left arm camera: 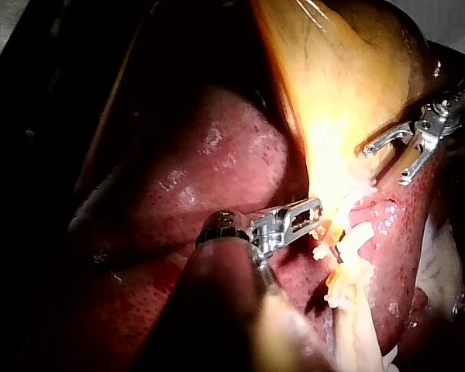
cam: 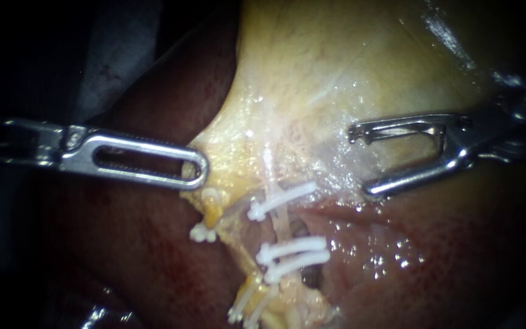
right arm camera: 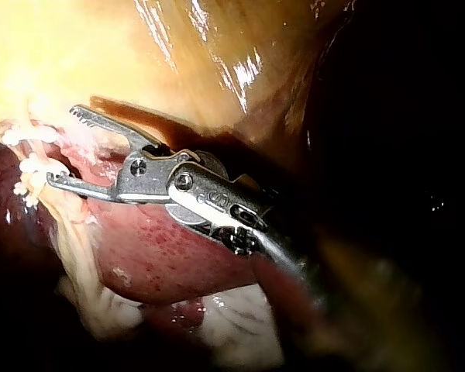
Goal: Going back third clip right tube
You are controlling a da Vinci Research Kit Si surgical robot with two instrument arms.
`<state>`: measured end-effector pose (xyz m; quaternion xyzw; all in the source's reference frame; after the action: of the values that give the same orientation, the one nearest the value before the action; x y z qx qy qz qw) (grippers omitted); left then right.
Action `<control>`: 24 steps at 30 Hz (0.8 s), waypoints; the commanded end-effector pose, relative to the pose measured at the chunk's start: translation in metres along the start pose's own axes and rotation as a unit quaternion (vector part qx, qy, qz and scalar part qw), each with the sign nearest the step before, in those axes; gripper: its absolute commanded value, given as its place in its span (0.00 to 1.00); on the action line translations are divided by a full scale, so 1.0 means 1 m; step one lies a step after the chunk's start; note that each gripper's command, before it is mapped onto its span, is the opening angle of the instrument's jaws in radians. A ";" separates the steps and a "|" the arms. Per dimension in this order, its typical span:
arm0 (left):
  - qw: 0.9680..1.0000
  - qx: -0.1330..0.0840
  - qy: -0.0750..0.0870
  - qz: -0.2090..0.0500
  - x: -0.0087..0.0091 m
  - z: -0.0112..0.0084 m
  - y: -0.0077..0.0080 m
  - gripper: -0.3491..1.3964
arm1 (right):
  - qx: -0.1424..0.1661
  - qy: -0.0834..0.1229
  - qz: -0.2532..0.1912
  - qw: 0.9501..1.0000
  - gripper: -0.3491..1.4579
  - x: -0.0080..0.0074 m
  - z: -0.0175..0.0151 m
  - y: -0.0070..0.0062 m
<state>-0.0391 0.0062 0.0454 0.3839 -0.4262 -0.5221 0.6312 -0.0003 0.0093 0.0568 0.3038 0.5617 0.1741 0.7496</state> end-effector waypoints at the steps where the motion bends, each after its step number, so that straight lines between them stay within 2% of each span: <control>1: 1.000 -0.001 0.000 0.000 0.0000 0.0000 0.0000 0.00 | -0.002 0.000 0.001 1.000 0.52 -0.0001 0.0000 -0.0001; 7: 1.000 -0.001 0.000 0.000 0.0002 0.0004 0.0001 0.00 | -0.009 0.002 0.004 1.000 0.52 0.0000 -0.0001 -0.0003; 12: 1.000 0.000 0.002 0.002 0.0007 0.0015 0.0004 0.00 | -0.009 0.002 0.003 1.000 0.52 -0.0001 -0.0002 -0.0008; 24: 1.000 0.007 0.018 0.012 0.0033 0.0074 0.0013 0.00 | -0.009 0.002 0.003 1.000 0.52 -0.0002 -0.0002 -0.0011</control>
<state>-0.0455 0.0027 0.0497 0.3929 -0.4227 -0.5049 0.6419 -0.0007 0.0085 0.0562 0.2981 0.5605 0.1821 0.7508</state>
